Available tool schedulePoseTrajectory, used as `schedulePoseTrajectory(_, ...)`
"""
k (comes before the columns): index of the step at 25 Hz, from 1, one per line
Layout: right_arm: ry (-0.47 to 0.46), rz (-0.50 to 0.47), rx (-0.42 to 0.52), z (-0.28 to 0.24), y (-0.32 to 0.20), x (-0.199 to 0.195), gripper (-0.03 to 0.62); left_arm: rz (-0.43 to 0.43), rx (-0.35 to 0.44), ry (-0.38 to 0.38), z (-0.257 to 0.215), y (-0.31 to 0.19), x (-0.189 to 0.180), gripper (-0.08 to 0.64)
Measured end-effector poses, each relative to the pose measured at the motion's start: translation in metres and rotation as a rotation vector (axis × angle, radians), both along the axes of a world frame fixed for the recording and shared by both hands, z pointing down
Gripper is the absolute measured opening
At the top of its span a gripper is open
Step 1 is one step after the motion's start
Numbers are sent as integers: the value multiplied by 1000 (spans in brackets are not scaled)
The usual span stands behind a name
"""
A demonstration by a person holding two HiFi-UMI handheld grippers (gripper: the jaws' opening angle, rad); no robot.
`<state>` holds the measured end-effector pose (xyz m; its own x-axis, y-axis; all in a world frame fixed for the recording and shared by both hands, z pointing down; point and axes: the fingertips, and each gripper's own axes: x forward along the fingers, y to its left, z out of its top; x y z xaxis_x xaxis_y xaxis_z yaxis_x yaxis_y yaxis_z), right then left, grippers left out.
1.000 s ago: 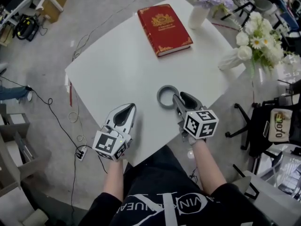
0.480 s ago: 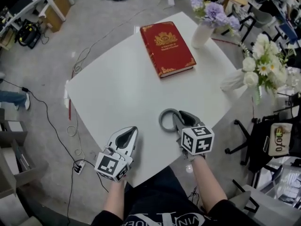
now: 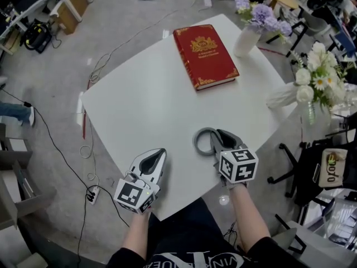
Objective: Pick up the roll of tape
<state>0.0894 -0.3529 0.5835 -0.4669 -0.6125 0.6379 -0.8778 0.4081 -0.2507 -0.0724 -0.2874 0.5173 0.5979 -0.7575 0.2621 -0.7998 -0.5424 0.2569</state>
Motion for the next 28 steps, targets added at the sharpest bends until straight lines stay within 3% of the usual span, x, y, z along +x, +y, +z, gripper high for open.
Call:
schedulePoseTrajectory(3, 15, -9, 53, -8, -1, 0, 74, -10, 17, 5, -5, 2, -3, 2)
schedulePoseTrajectory(15, -136, -5, 145, -50, 15, -9, 72, -52, 29, 5, -18, 10, -20, 2)
schedulePoseTrajectory(28, -211, 13, 244, -101, 40, -3, 72, -53, 99, 28, -58, 15, -18, 2)
